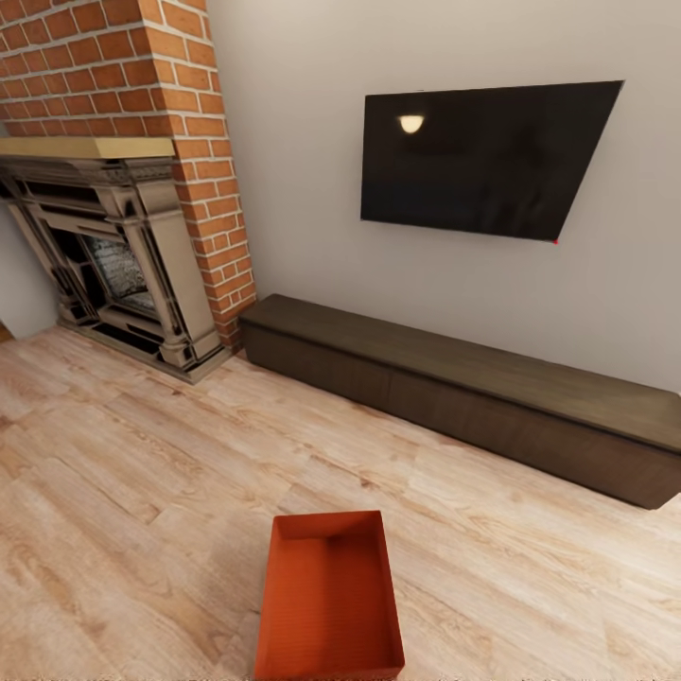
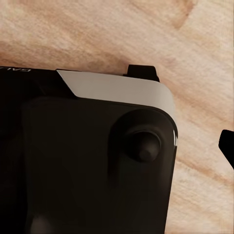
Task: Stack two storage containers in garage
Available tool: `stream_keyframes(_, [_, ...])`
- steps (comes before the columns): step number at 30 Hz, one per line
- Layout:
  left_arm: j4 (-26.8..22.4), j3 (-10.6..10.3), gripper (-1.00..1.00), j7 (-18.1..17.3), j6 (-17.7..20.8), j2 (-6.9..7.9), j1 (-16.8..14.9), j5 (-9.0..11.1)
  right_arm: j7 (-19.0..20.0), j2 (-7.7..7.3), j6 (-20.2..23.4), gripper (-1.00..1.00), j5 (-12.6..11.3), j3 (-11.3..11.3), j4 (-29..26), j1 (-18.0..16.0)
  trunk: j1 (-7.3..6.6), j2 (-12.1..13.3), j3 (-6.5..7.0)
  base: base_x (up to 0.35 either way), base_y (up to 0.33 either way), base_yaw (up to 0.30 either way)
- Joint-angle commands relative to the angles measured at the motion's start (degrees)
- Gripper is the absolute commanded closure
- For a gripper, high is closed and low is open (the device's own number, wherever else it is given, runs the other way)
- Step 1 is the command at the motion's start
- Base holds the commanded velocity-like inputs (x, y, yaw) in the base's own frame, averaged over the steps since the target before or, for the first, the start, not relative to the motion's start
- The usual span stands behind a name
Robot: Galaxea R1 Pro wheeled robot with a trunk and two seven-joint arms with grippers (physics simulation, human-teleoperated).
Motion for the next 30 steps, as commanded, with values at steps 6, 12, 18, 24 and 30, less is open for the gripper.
stream_keyframes(6, [0.0,0.0,-1.00,0.1,-0.1,-0.03,0.0,0.5,0.0,-0.01,-0.3,-1.00,-0.5,0.5,0.2,-0.1,0.00,0.0,-0.59,0.000,0.000,0.000])
stream_keyframes(12, [0.0,0.0,-1.00,0.1,-0.1,-0.02,0.0,0.5,0.0,-0.04,-0.3,-1.00,-0.5,0.5,0.1,-0.1,0.00,0.0,-1.14,0.000,0.000,0.000])
stream_keyframes(18, [0.0,0.0,-1.00,0.1,-0.1,-0.02,0.0,0.5,0.0,-0.04,-0.3,-1.00,-0.5,0.5,0.1,-0.1,0.00,0.0,-1.69,0.000,0.000,0.000])
stream_keyframes(24, [0.0,0.0,-1.00,0.1,-0.1,-0.02,0.0,0.5,-0.1,-0.01,-0.3,-1.00,-0.5,0.5,0.1,-0.1,0.00,0.0,-2.24,0.000,0.000,0.000])
stream_keyframes(30, [0.0,0.0,-1.00,0.1,-0.1,-0.02,0.0,0.5,-0.2,0.04,-0.3,-1.00,-0.5,0.5,0.2,-0.1,0.00,0.0,-2.78,0.000,0.000,0.000])
